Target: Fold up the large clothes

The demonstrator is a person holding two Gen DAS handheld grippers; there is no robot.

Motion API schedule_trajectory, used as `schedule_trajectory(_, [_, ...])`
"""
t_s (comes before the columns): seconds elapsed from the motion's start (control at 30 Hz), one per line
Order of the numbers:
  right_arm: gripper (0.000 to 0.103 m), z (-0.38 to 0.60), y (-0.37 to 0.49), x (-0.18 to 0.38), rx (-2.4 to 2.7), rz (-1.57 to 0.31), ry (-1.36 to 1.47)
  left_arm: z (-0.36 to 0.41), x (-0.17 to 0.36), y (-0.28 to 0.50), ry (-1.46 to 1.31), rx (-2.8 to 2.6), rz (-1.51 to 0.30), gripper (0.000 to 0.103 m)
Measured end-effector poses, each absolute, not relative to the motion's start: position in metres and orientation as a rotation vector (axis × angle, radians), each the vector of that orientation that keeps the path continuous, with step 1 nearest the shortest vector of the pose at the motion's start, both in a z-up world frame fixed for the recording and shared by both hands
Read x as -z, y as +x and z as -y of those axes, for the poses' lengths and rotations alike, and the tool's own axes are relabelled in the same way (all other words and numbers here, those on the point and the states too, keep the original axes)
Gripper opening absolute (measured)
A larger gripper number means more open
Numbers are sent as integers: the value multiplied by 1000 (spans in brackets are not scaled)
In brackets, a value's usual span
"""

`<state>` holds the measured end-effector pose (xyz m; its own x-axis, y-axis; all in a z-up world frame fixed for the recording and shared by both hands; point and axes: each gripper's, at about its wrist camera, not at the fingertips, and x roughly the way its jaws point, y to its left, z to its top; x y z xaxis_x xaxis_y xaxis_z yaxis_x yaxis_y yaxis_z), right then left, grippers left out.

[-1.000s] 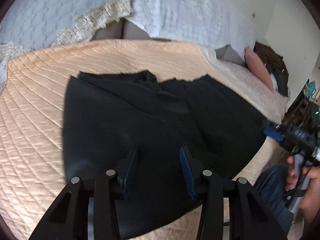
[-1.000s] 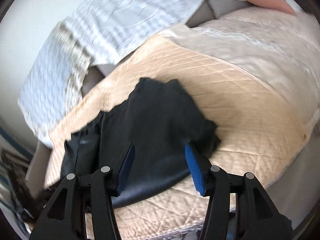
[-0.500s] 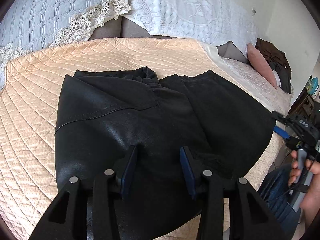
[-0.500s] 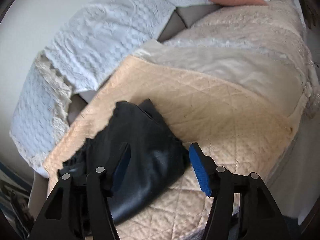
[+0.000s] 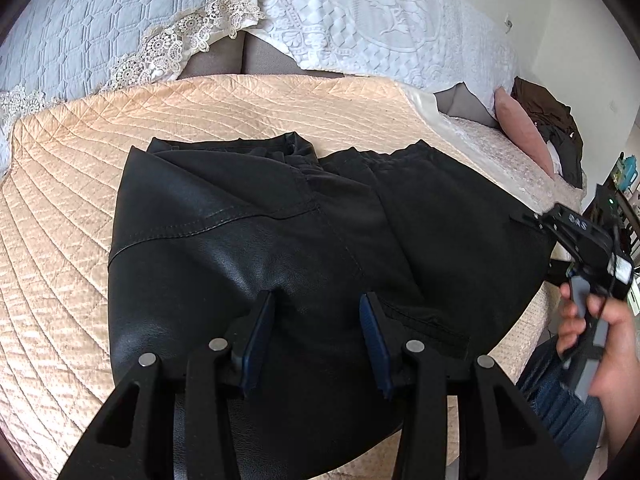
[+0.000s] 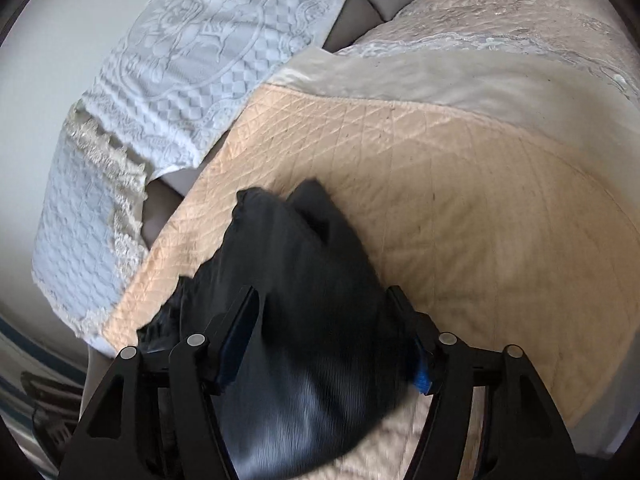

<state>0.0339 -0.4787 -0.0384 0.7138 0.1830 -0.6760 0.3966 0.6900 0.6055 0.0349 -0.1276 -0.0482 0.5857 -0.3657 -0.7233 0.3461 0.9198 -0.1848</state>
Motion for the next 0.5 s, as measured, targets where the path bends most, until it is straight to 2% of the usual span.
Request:
schedule_trajectory(0.07, [35, 475, 41, 37, 143, -826, 798, 127, 48, 35, -25, 416, -848, 45])
schedule_trajectory(0.13, [23, 469, 46, 28, 89, -844, 799, 127, 48, 35, -28, 415, -847, 45])
schedule_trajectory(0.3, [20, 434, 54, -34, -86, -768, 739, 127, 47, 39, -39, 421, -848, 45])
schedule_trajectory(0.5, [19, 325, 72, -102, -394, -725, 585, 87, 22, 34, -140, 387, -830, 44])
